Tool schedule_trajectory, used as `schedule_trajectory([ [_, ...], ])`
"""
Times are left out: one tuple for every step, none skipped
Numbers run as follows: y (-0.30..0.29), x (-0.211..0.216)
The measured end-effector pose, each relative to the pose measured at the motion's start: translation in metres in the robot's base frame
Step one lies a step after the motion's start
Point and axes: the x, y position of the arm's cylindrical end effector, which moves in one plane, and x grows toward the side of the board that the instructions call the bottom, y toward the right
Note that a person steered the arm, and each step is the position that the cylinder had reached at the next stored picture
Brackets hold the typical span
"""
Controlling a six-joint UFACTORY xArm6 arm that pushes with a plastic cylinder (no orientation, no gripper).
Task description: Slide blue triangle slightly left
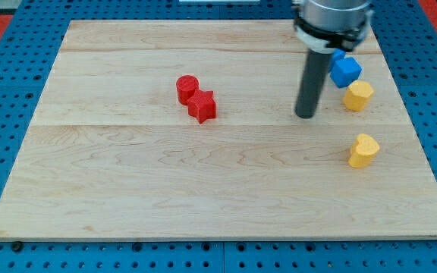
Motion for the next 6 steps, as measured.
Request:
schedule_trajectory([
  [0.069, 0.038],
  [0.131, 0.043],
  [0.187, 0.038],
  [0.187, -0.023],
  [0.147, -0.081],
  [0.092, -0.119],
])
